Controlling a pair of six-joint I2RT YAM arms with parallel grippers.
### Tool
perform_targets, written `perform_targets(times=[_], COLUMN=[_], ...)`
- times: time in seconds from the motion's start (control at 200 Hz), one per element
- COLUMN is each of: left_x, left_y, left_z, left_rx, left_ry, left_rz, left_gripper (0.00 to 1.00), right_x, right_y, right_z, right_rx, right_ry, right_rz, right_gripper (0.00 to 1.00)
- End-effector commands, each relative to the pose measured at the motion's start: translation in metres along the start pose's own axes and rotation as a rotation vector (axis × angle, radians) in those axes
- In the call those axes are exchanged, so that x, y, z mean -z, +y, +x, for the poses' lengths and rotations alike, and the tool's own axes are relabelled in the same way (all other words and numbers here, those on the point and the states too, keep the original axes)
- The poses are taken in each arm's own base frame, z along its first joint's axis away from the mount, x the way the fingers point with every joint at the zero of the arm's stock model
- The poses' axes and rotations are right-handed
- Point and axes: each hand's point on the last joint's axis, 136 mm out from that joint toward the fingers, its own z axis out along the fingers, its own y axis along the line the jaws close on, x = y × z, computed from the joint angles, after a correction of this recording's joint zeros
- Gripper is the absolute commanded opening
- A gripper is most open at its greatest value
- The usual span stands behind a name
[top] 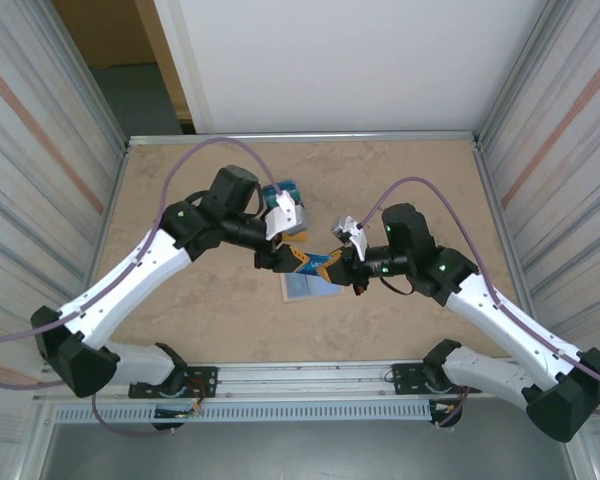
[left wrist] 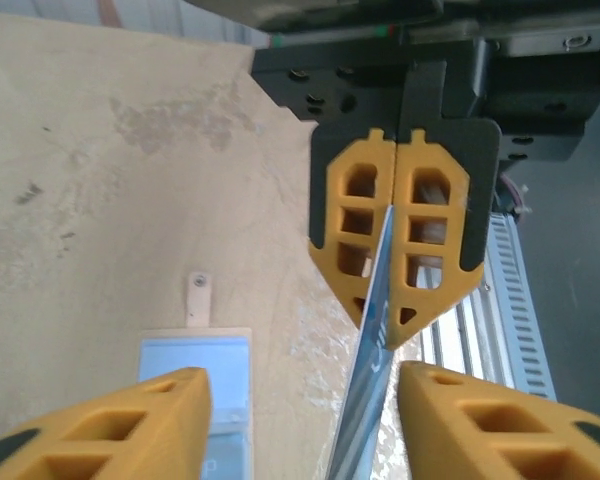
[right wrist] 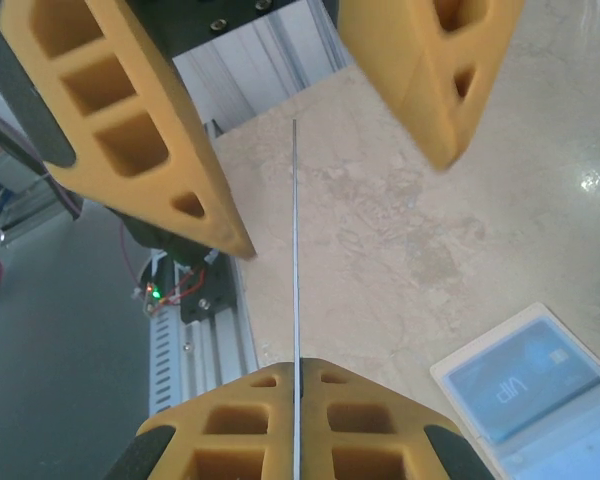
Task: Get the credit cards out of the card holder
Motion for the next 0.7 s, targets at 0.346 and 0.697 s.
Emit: perform_targets(times=[0.346,0.697], left_x=[-0.016,0.017], left_y=[0.006,0.148], left_z=[0.021,0.039], left_rx=[-0.068,-0.058], left_ry=[0.151,0.067], left_rz=[0.039,-0.417], left_gripper=[0.00,0.00], right_x=[-0.001,0.016], right_y=[-0.012,-0.054], right_z=[-0.006,-0.011], right_rx=[0.009,-0.047], right_ry=[0.013,-0.077], right_rz=[0.049,0.271], right_gripper=[0.32,0.80])
